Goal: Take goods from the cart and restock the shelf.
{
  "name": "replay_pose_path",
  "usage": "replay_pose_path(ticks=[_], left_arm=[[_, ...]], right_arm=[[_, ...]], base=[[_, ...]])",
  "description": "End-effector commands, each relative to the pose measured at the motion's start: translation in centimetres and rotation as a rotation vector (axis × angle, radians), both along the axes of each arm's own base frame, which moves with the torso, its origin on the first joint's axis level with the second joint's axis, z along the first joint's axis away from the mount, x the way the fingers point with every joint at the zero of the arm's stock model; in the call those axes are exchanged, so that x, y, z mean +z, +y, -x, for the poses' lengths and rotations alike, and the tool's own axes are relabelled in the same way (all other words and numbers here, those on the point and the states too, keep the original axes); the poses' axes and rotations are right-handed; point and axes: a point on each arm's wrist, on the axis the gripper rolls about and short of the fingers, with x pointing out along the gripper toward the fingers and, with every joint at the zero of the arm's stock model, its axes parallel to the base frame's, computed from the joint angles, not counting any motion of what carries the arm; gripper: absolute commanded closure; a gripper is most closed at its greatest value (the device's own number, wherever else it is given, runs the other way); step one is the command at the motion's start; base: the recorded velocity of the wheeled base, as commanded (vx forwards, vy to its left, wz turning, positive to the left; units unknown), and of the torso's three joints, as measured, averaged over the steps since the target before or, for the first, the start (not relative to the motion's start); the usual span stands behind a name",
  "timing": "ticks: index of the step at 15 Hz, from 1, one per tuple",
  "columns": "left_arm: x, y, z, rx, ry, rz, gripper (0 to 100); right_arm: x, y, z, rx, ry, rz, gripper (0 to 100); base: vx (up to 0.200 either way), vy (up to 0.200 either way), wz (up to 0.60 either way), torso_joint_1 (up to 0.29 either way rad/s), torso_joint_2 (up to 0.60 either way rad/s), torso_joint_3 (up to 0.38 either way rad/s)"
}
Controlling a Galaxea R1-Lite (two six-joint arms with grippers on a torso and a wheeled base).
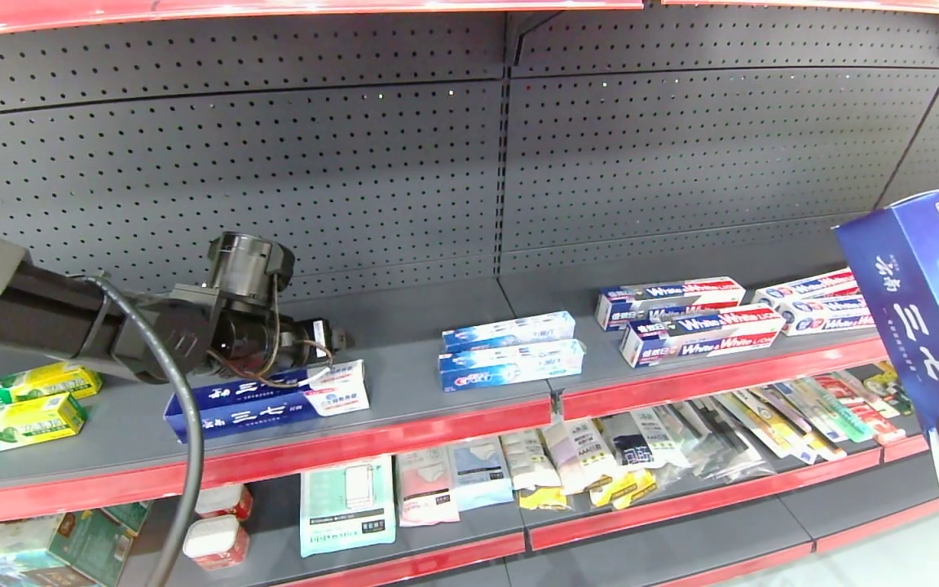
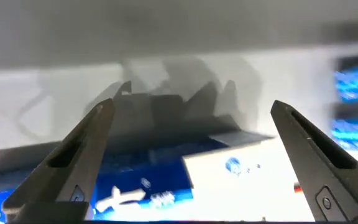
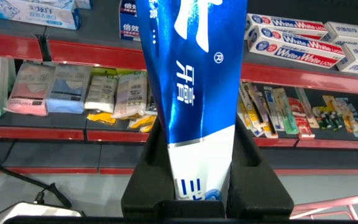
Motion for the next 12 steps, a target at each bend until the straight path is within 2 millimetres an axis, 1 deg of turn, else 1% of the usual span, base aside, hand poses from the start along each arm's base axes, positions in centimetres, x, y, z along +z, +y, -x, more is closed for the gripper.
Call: replay_pose_path(ticks=[1,6,9,12], left_arm=[[0.4,-0.2,0.7,-0.020,-0.004,0.007,0],[0.0,-0.9,0.8,-0.040,0.009,0.007,0],[-0.8,-0.9,0.4,-0.027,0.024,-0.008,0],[-1.2,-1.2,0.1,-0.012,0.021,-0.022,0]], right_arm=[[0.0,0.0,0.0,0.000,0.001,0.001,100],[0.0,0.0,0.0,-0.002,-0.002,0.000,100],[0.0,0.0,0.2,-0.001,-0.007,0.001,100],[0.0,0.0,0.2,-0.001,-0.007,0.001,100]], base=[[0.000,0.000,0.00,0.000,0.00,0.000],[0.000,0.000,0.00,0.000,0.00,0.000],[0.000,0.000,0.00,0.000,0.00,0.000],[0.000,0.000,0.00,0.000,0.00,0.000]])
